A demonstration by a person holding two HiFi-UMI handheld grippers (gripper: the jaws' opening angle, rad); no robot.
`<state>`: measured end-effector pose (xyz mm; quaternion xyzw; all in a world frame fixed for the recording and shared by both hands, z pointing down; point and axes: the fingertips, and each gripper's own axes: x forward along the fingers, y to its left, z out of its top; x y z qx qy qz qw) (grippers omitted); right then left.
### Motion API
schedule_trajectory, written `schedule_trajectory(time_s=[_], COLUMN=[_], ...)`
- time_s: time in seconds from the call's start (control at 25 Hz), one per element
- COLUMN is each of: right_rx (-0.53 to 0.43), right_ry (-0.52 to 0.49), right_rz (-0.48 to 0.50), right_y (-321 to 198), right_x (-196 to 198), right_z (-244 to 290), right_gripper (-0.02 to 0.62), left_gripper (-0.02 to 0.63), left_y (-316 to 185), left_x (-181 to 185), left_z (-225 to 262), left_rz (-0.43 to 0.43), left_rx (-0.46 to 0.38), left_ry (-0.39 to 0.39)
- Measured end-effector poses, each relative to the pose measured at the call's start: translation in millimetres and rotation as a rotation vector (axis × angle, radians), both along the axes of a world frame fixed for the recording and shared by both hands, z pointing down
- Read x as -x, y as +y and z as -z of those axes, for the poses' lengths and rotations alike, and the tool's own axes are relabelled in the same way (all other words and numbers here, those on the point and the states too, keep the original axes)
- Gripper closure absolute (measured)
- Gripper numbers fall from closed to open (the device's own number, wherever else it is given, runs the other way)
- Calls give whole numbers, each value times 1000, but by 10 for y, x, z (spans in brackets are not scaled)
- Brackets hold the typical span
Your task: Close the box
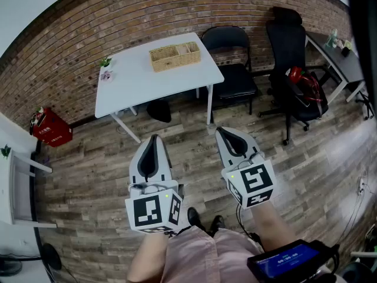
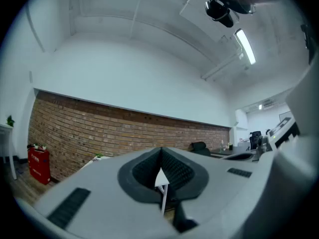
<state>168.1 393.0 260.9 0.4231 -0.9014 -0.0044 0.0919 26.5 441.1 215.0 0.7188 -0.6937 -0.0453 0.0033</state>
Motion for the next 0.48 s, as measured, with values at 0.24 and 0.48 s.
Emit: schedule_trajectory(time_s=[0.24,0.48], right_rx=[11,8], right_ry=[5,-22], right_rz=[0,-26], right_y=[-37,-142], right_x=[44,137], right_z=[-91,-88], right_gripper=[597,597], left_gripper=[594,594], left_y=[-57,-168], left_x=[34,179], left_z=[-79,-84], left_rz=[-7,-24], left_rx=[6,5], left_ry=[-1,5])
